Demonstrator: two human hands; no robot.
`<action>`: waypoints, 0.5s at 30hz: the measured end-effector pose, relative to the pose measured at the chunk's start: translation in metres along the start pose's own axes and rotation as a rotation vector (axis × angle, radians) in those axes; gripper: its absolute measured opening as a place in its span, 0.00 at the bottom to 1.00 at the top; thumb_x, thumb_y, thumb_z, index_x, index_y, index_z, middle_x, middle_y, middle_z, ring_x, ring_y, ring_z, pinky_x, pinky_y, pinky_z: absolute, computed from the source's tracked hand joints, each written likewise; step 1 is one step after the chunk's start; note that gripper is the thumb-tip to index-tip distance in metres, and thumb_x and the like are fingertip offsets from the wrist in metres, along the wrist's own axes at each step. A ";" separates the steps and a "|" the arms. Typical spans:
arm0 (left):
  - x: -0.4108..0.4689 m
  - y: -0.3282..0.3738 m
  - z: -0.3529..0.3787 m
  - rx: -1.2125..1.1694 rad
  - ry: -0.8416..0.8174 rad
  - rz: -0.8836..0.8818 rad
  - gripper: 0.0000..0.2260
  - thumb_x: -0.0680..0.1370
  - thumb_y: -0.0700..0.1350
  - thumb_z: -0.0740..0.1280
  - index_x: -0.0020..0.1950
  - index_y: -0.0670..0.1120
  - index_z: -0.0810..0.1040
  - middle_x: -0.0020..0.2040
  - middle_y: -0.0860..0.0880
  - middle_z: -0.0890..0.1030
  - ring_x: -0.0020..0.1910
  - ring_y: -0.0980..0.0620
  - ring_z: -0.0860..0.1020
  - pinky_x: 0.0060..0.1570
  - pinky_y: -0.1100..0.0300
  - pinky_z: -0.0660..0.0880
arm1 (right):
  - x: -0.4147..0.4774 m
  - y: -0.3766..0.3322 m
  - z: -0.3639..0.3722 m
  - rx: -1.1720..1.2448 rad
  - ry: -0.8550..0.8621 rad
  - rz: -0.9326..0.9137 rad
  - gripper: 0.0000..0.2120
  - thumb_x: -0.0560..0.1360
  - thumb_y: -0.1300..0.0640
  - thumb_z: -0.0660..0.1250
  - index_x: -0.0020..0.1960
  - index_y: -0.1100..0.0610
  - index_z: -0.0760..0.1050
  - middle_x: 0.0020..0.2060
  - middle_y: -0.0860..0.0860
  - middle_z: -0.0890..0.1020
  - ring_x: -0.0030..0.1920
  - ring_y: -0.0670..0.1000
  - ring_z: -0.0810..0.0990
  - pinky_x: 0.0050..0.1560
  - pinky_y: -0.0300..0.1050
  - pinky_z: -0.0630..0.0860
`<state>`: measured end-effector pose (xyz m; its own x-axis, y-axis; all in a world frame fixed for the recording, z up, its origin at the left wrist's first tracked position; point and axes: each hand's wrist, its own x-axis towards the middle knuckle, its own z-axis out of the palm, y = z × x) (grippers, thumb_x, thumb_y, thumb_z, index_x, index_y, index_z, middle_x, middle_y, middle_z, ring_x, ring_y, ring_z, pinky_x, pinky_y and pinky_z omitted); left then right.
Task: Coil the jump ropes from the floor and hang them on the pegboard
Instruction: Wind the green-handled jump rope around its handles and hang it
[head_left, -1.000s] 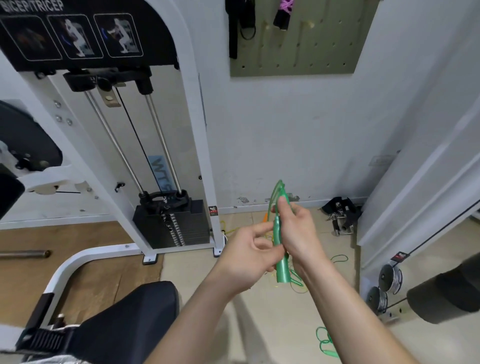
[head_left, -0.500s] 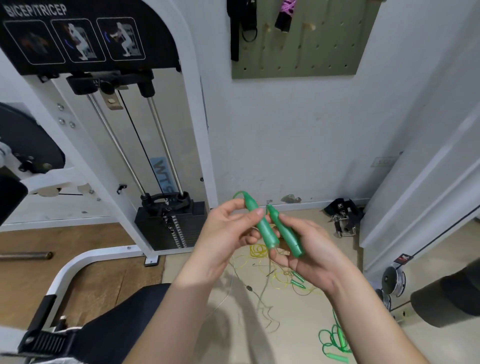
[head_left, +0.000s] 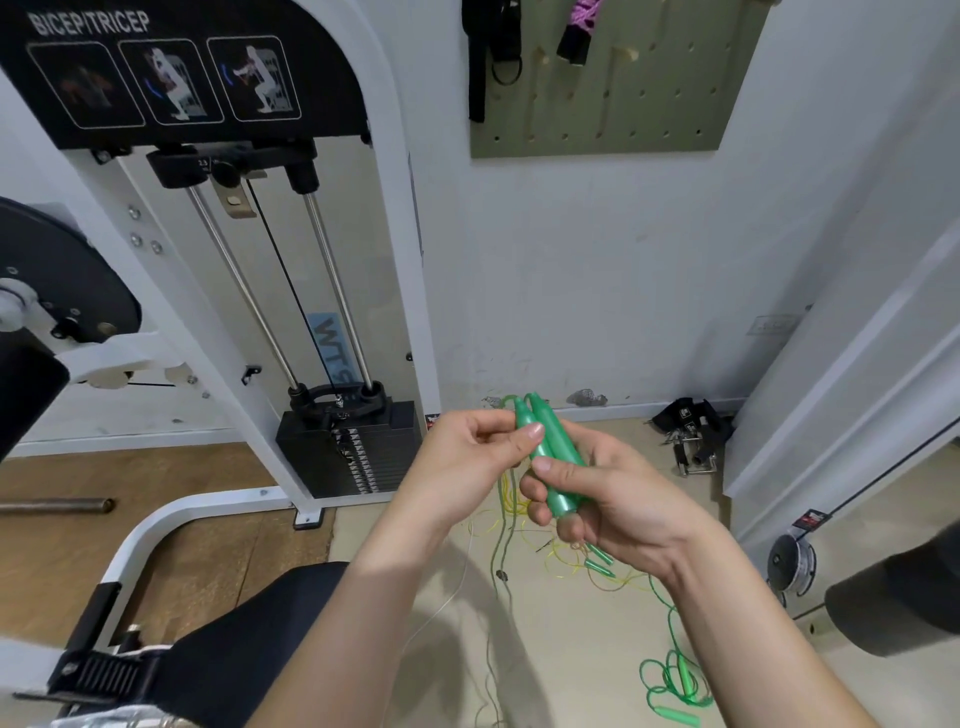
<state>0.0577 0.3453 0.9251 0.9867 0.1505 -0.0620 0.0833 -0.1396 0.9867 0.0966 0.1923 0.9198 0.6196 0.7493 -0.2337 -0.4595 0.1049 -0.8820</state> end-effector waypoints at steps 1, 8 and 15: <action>0.002 -0.003 0.000 0.161 0.046 0.096 0.07 0.76 0.50 0.70 0.46 0.48 0.84 0.28 0.55 0.74 0.26 0.59 0.69 0.32 0.64 0.67 | 0.001 0.000 0.000 0.046 -0.001 -0.006 0.13 0.75 0.64 0.66 0.59 0.58 0.74 0.32 0.54 0.72 0.28 0.48 0.72 0.21 0.33 0.63; 0.015 0.006 -0.008 0.296 0.244 0.413 0.14 0.75 0.60 0.63 0.46 0.51 0.77 0.39 0.56 0.78 0.40 0.60 0.75 0.43 0.65 0.70 | -0.003 0.000 0.001 0.278 -0.149 0.037 0.07 0.74 0.59 0.69 0.52 0.58 0.80 0.29 0.49 0.66 0.24 0.41 0.61 0.17 0.29 0.56; 0.018 0.012 0.011 -0.117 0.109 0.189 0.16 0.81 0.52 0.61 0.35 0.46 0.68 0.25 0.52 0.71 0.20 0.55 0.67 0.22 0.65 0.64 | -0.007 0.011 0.009 0.504 -0.325 0.093 0.11 0.71 0.54 0.74 0.49 0.57 0.76 0.29 0.50 0.71 0.22 0.43 0.69 0.15 0.29 0.63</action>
<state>0.0785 0.3352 0.9346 0.9618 0.2378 0.1357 -0.1244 -0.0623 0.9903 0.0815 0.1938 0.9152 0.3727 0.9233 -0.0929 -0.7964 0.2669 -0.5427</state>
